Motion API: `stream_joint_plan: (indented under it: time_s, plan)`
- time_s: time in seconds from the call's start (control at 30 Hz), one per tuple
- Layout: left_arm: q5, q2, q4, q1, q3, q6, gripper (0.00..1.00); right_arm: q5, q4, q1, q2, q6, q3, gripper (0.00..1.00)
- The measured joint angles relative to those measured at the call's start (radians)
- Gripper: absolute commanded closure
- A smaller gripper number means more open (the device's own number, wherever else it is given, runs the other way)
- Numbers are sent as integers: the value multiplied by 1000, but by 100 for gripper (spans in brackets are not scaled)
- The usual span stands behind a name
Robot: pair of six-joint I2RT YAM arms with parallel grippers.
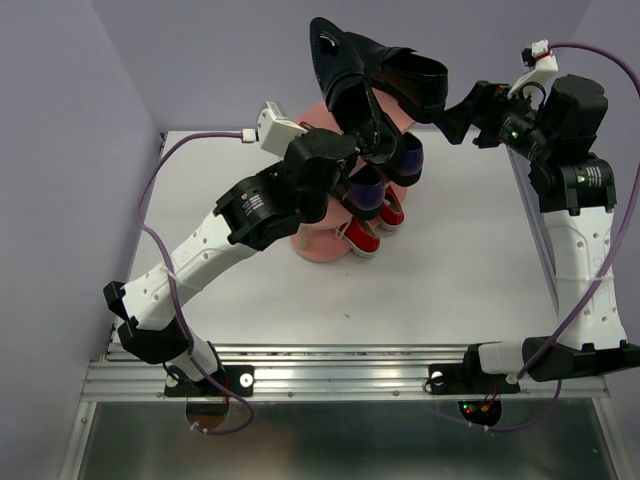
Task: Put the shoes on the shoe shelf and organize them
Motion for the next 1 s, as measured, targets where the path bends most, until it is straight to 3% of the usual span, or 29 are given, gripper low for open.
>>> stream_joint_plan:
  time_s: [0.43, 1.0]
  plan:
    - [-80, 85, -34, -60, 172, 18, 100, -2, 1, 0, -5, 0, -4, 0]
    - [-122, 97, -141, -60, 138, -92, 100, -6, 1, 0, -8, 0, -6, 0]
